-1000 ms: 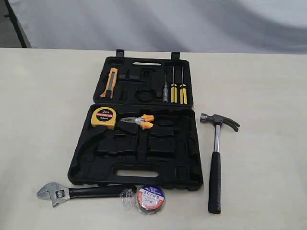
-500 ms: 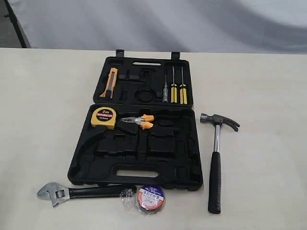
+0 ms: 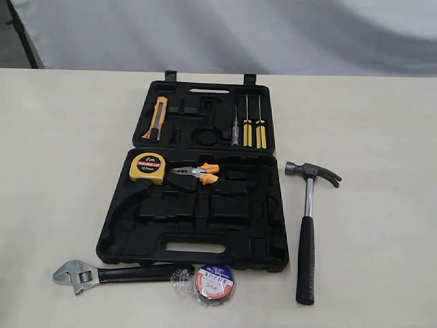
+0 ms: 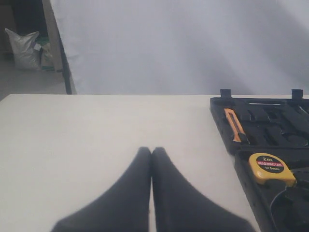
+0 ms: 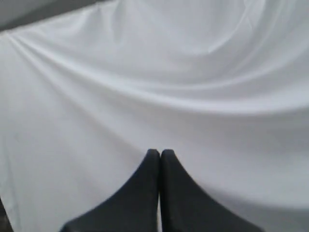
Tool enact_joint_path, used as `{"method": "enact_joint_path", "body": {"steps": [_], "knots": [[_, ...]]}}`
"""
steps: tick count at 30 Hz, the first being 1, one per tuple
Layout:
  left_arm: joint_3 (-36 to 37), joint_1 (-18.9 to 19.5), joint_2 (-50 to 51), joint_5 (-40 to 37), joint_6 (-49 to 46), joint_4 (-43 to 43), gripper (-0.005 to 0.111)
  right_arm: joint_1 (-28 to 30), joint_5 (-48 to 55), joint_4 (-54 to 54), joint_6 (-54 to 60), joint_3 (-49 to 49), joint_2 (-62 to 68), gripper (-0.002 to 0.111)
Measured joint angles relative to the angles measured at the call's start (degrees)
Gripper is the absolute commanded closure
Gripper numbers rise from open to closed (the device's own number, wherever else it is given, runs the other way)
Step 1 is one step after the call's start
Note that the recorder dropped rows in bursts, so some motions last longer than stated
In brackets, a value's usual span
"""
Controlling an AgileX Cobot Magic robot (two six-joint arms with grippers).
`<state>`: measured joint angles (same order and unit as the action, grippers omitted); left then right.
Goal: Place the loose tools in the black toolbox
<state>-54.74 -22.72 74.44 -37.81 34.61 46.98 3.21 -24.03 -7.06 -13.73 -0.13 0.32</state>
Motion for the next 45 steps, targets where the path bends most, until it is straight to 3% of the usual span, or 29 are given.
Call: {"method": "enact_joint_path", "body": {"steps": [3,9,21,31,34,39,45], "knots": [[0.0,0.0,0.0,0.0,0.0,0.0,0.105,0.0,-3.3,0.2,-0.4,-0.6,0.0,0.108],[0.0,0.0,0.0,0.0,0.0,0.0,0.105,0.0,14.3,2.0,2.4,-12.5,7.2,0.108],[0.0,0.0,0.0,0.0,0.0,0.0,0.105,-0.5,35.4,2.3,4.4,-27.7,53.1,0.108],[0.0,0.0,0.0,0.0,0.0,0.0,0.105,-10.2,38.0,2.3,5.6,-37.7,77.6,0.106],[0.0,0.0,0.0,0.0,0.0,0.0,0.105,-12.8,38.7,2.9,5.6,-40.5,81.8,0.093],[0.0,0.0,0.0,0.0,0.0,0.0,0.105,-13.6,42.9,3.4,5.8,-45.2,89.0,0.061],[0.0,0.0,0.0,0.0,0.0,0.0,0.105,-13.6,44.5,3.4,5.6,-49.6,97.0,0.058]]}}
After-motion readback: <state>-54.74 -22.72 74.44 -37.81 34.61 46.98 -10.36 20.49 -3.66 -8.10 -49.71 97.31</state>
